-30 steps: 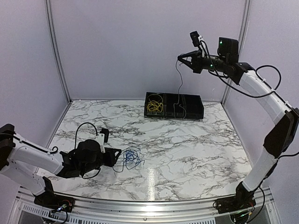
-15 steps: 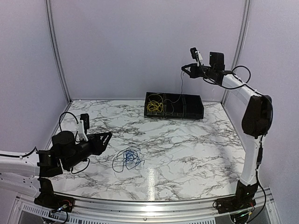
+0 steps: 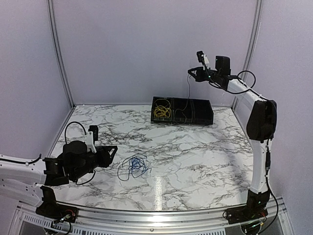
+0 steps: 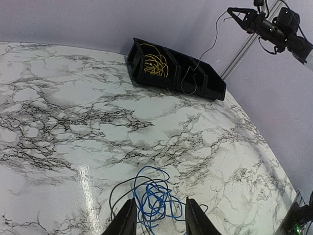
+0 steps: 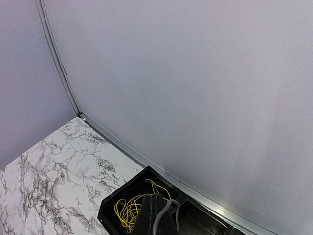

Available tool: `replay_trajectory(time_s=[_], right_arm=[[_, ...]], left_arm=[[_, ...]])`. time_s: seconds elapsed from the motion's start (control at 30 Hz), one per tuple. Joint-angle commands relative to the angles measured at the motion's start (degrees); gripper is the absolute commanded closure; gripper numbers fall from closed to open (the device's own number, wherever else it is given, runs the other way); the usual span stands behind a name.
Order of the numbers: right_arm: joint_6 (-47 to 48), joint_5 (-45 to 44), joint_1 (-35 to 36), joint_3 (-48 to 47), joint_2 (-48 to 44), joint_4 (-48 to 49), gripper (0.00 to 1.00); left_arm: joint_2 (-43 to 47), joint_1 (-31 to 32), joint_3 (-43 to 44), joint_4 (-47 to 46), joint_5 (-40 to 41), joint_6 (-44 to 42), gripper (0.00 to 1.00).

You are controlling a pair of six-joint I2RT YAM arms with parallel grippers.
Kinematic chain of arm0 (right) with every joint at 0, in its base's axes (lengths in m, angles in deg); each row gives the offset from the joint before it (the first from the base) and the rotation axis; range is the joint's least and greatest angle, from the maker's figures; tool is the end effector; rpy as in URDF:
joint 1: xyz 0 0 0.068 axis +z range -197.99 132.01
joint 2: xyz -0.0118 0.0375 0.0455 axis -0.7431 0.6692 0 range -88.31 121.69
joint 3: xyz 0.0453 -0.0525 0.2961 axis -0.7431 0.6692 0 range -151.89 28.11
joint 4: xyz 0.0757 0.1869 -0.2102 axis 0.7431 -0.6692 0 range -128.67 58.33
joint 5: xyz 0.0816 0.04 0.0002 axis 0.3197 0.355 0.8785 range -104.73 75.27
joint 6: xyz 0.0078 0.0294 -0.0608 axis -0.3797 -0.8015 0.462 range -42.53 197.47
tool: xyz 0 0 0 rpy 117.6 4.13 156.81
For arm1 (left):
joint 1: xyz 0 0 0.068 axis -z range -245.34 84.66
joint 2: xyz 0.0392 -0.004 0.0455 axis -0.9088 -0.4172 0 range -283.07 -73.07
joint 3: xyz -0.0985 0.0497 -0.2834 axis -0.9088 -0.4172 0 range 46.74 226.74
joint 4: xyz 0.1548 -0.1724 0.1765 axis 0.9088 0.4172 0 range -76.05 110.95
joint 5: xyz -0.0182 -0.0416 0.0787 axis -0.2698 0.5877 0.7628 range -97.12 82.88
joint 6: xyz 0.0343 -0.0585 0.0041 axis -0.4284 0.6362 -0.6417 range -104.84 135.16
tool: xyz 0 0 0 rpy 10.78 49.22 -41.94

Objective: Untangle the cables

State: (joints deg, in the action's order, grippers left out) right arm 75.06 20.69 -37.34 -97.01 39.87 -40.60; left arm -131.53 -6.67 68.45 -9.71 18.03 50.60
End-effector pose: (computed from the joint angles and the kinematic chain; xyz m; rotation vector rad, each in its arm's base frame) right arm 0.5823 0.1418 0.3668 -0.5733 1.7018 0.7116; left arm 0.1460 -0.1952 0.2207 0.0506 1.8456 -0.7810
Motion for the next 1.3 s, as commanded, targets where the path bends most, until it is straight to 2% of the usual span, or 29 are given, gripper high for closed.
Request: replay_trajectory(time_s=[0.0,0.2,0.53,1.0,1.27], right_arm=[[-0.1,-0.7,-0.1,-3.5,-4.8,3.4,1.00],[1.5,-3.3,-0.2,-5.3,-4.7,3.9,1.00],[3.8,-4.6,-0.1,-3.5,3.0,4.4,1.00],[2.7,3.3,0.2,5.6,6.0,2.8,1.00],[2.0,4.1,0.8,4.8,10.1,1.3,1.00]], left_arm=[[-2.5,0.2,3.2,1.2,0.1,-1.5,0.64],[-4.0,0.2,3.9,1.2,0.2,-1.4,0.64],[-3.0,0.2,2.9,1.3,-0.1,0.2,0.63],[-5.8,0.2,3.1,1.2,-0.4,1.4,0.63],[-6.6,0.2,3.2,1.2,-1.3,1.8,0.63]])
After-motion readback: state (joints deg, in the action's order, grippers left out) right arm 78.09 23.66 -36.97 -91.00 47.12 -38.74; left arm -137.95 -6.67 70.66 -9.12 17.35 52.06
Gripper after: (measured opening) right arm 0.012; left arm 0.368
